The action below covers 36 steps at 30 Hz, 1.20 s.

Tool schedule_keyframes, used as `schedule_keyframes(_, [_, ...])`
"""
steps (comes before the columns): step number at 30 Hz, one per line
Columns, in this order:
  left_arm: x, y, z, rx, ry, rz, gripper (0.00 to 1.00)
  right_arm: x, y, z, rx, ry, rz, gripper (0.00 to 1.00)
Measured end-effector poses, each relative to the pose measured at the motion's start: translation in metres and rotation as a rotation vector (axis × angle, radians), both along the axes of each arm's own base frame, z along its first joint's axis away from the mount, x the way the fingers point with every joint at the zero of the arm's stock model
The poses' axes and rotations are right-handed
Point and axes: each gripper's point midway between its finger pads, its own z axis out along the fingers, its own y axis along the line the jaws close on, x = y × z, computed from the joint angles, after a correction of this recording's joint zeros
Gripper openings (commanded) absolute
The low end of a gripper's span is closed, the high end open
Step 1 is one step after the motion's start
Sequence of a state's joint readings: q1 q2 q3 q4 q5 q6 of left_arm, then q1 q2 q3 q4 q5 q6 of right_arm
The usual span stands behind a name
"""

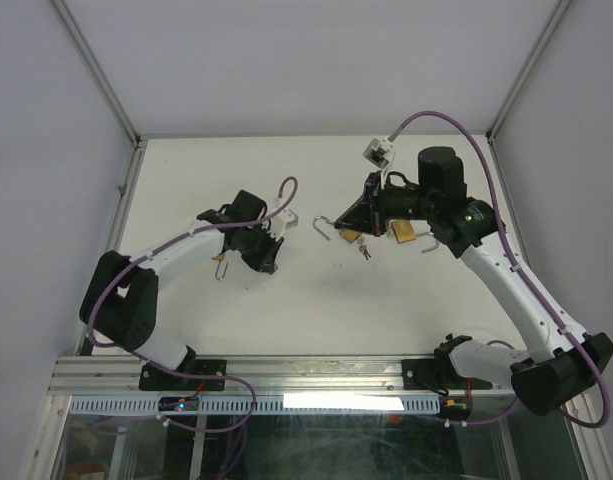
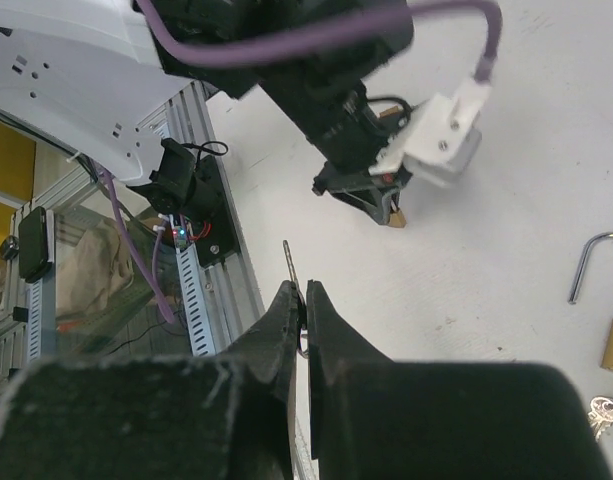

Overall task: Unlock with the key
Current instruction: Pick up the lock from the center of the board, then unlock the lock.

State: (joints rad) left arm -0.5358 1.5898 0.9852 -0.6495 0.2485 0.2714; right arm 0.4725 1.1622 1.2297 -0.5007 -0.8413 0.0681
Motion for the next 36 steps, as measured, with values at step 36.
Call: schedule_keyframes(36, [-0.051,-0.102,0.443,-1.339,-0.580,-0.722,0.00,-0.002,0.006,0.152,0.177,-0.392,0.053,0.00])
